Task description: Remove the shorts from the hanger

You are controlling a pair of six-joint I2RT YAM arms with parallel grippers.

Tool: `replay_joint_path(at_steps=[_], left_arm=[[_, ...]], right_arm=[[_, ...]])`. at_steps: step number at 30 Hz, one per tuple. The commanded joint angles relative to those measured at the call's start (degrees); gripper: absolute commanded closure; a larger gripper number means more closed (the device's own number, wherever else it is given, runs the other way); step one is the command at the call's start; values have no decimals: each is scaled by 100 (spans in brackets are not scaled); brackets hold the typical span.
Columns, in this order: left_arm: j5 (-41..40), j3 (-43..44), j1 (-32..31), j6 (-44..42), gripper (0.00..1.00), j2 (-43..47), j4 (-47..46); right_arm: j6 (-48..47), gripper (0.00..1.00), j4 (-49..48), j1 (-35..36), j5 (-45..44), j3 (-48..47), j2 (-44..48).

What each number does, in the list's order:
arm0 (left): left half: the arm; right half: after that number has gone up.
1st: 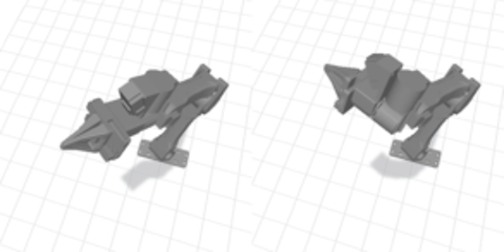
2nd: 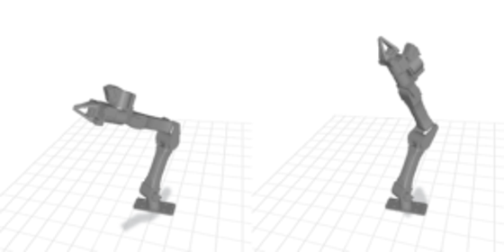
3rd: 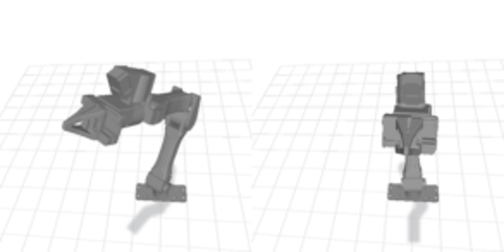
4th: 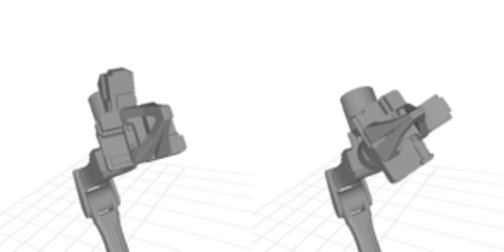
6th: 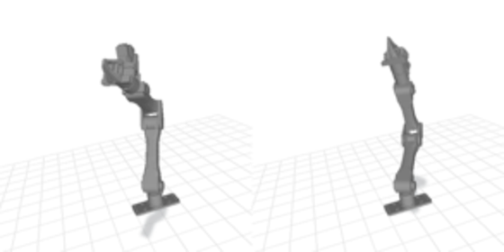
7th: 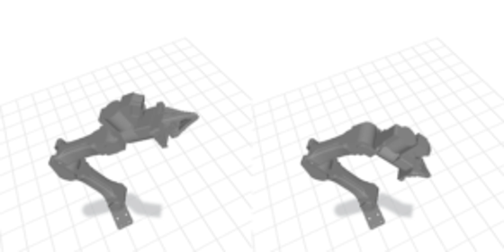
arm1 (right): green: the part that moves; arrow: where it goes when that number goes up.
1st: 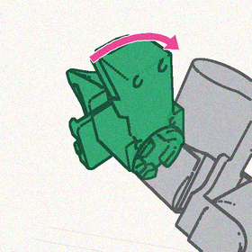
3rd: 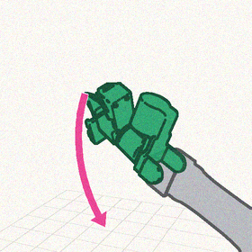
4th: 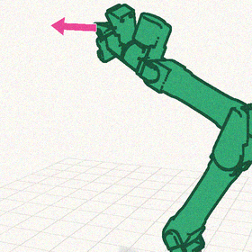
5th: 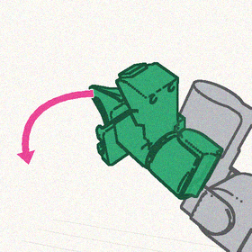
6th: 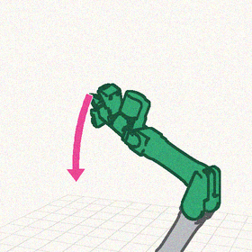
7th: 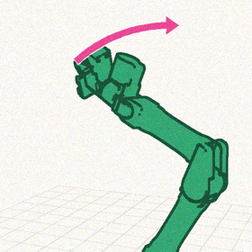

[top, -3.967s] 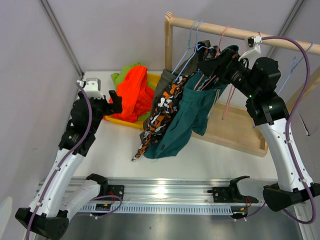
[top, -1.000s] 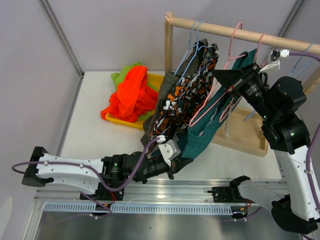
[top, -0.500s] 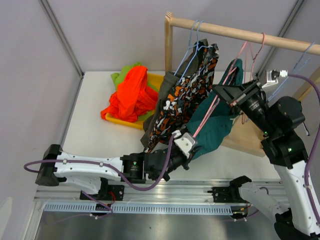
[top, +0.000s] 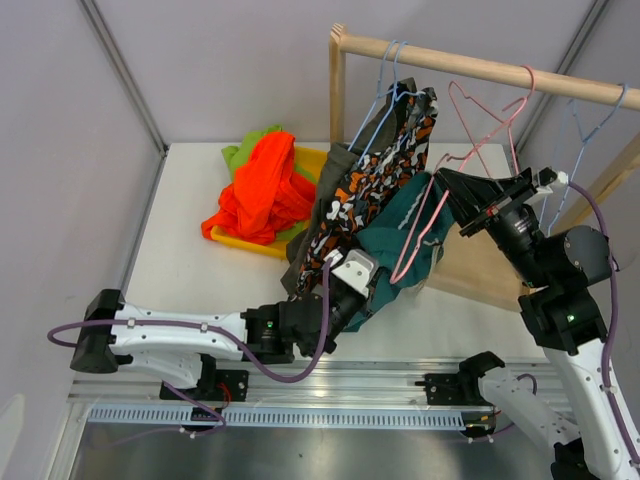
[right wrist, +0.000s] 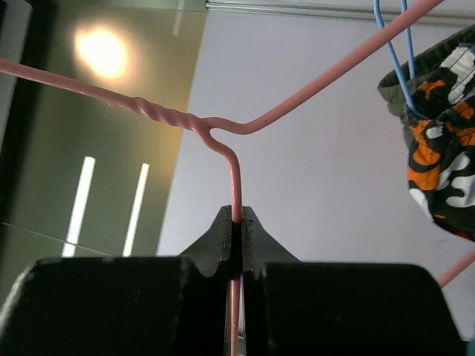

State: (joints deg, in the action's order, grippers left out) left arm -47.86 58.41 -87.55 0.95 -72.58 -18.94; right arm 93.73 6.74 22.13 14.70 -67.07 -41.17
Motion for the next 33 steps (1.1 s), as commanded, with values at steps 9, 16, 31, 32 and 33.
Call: replay_joint_path(at_steps=[9,16,31,32,33], left_arm=[[-215,-119,1,37,100,621,-137],[-444,-638,-17,528,100,1491,487],[-1216,-138,-17,433,100,2449,2112],[-1330,-24,-17,380,100,2528,2366],[-1453,-6,-17,301,100,2616,2455]], right_arm=[[-671,100,46,-111,-144,-1244,-995],[-1006,100,-419,-744,867,-1968,-2316],[-1102,100,-614,-1703,1132,-782,-2151],[-1164,100,-456,-1703,1123,-686,-1950],[-1260,93,-246,-1703,1097,-667,-1852]])
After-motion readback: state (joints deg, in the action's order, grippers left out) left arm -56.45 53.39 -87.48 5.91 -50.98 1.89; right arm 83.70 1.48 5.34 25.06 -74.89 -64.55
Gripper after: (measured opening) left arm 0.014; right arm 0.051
